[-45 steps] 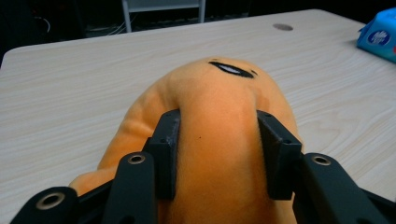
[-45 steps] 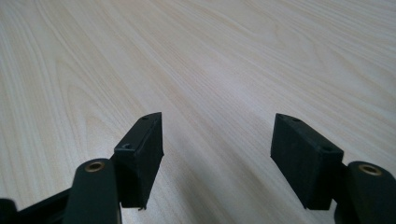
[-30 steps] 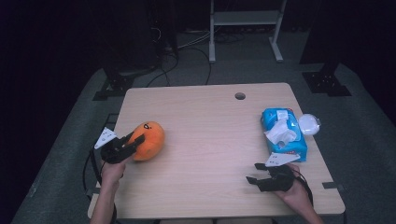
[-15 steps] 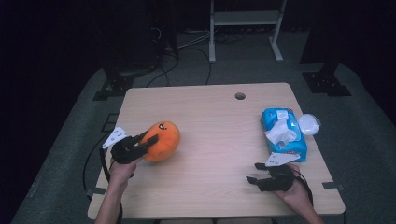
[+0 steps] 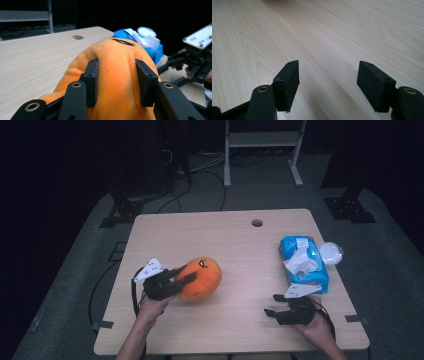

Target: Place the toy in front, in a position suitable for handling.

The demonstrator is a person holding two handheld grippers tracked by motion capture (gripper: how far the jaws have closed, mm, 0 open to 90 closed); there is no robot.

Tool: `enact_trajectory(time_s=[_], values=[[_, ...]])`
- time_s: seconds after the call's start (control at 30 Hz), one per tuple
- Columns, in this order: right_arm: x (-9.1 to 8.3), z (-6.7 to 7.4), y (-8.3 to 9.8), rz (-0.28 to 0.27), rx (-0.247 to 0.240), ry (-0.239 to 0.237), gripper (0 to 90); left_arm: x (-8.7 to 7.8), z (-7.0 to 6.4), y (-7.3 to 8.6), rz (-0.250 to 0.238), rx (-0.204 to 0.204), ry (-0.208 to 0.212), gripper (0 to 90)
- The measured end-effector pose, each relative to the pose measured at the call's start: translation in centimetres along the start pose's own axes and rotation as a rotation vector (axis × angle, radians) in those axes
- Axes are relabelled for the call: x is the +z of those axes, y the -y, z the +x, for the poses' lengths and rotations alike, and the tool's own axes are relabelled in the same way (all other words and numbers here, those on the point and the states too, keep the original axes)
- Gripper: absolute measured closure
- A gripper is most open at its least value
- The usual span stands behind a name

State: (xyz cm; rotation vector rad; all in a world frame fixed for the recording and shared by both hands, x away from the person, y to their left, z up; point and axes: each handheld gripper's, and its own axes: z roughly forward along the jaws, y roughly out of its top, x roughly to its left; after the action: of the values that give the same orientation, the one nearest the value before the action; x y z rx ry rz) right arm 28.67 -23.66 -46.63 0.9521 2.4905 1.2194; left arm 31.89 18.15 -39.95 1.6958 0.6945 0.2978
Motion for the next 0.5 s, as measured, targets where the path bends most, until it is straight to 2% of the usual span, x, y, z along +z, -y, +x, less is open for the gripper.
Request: enact_trajectory(time_s=[0.17, 0.37, 0.47, 0.5], values=[[-0.1, 0.0, 0.0, -0.002, 0.003, 0.002, 33.1, 1.3, -1.1, 0.2, 0.024, 0.018, 0.037, 59.5], [-0.1, 0.0, 0.0, -0.005, 0.004, 0.005, 33.1, 3.5, -2.4, 1.4, 0.085, 0.034, 0.077, 59.4], [-0.2, -0.1, 0.0, -0.005, 0.002, 0.007, 33.1, 4.6, -3.3, 2.1, 0.127, 0.065, 0.092, 58.9], [-0.2, -0.1, 0.0, -0.005, 0.002, 0.007, 33.1, 4.6, -3.3, 2.1, 0.127, 0.065, 0.092, 58.7]])
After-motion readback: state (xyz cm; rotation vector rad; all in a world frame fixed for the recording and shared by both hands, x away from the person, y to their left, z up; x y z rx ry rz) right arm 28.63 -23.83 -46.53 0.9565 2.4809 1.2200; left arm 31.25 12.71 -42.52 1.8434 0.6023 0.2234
